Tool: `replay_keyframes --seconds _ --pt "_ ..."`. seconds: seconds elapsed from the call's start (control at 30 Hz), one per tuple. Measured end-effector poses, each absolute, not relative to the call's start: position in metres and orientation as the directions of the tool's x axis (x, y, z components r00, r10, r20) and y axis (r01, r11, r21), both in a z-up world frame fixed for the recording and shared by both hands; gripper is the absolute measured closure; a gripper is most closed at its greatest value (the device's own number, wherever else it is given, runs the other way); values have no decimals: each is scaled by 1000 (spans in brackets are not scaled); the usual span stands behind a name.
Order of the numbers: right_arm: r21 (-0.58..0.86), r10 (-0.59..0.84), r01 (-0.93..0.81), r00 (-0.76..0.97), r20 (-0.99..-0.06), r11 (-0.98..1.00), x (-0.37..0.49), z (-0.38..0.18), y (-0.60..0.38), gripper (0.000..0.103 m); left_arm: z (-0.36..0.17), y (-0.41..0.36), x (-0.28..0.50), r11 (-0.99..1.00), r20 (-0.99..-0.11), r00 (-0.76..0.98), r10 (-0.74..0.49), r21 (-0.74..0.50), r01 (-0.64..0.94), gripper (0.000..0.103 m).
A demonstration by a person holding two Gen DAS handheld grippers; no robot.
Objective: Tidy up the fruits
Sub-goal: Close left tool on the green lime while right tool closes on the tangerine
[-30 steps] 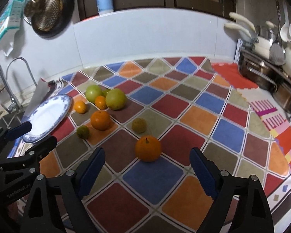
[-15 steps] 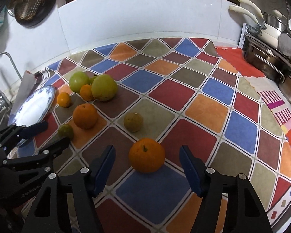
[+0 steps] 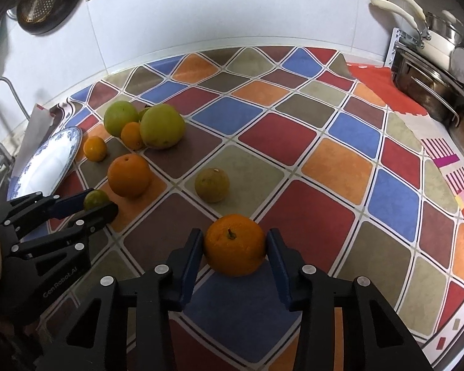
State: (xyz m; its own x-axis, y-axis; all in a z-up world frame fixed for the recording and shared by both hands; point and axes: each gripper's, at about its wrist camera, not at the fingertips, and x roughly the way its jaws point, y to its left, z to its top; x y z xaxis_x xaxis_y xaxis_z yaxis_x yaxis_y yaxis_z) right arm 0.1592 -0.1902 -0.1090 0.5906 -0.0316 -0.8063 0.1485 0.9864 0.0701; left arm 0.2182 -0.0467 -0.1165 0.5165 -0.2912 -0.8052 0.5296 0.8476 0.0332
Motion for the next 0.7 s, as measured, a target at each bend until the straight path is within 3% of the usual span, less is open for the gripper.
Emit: replay_keyframes --seconds 0.7 --pt "49 26 13 705 -709 999 138 -62 -164 60 -60 -16 181 882 -710 620 -333 -3 471 75"
